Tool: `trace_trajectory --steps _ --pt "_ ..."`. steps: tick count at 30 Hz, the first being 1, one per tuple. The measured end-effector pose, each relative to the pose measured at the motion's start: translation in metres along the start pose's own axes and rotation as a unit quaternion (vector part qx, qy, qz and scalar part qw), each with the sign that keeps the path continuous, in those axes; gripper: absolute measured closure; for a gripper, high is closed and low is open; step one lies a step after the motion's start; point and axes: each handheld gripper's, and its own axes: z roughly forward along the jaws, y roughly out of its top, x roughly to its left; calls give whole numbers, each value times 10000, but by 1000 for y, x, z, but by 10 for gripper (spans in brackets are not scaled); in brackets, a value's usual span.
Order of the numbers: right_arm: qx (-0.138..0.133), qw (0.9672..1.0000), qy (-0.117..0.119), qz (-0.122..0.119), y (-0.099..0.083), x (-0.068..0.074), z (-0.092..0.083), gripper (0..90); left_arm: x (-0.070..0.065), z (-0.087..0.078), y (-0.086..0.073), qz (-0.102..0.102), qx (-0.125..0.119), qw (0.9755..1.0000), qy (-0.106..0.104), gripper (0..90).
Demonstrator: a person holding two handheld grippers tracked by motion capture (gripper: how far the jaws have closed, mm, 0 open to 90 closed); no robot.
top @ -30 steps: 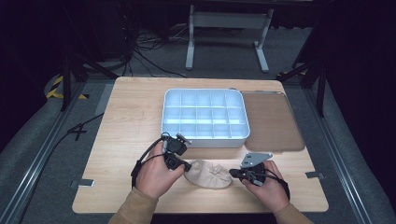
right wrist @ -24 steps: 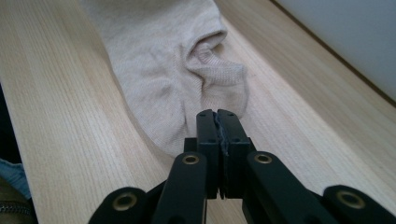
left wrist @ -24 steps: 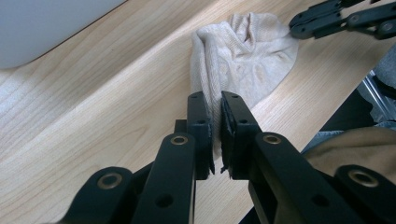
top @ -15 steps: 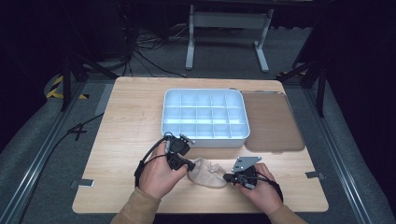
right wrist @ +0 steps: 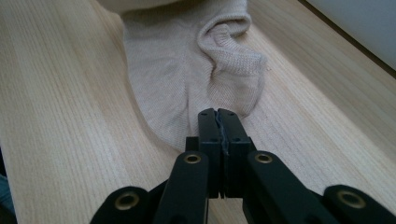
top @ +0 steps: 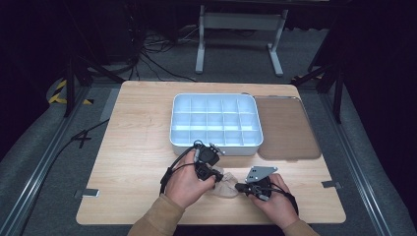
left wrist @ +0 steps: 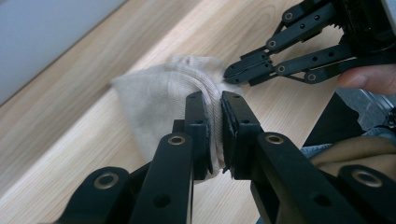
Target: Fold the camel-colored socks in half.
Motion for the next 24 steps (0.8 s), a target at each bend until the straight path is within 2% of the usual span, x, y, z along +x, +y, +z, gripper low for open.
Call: trace_trajectory --steps 3,7,10,15,24 --pt "-15 10000 -9 29 -1 0 0 897 -1 8 2 95 60 9999 -72 816" --pt "-47 10000 -26 32 -2 1 0 897 -1 13 4 99 46 9998 -136 820" --pt "-63 10000 -32 50 -2 1 0 897 -3 20 8 157 124 9994 -267 821" --pt "-100 9999 -57 64 -3 2 0 897 -6 32 14 211 283 9990 -268 821" --pt "-129 9999 -58 95 -4 2 -1 897 -4 45 17 193 278 9991 -242 816"
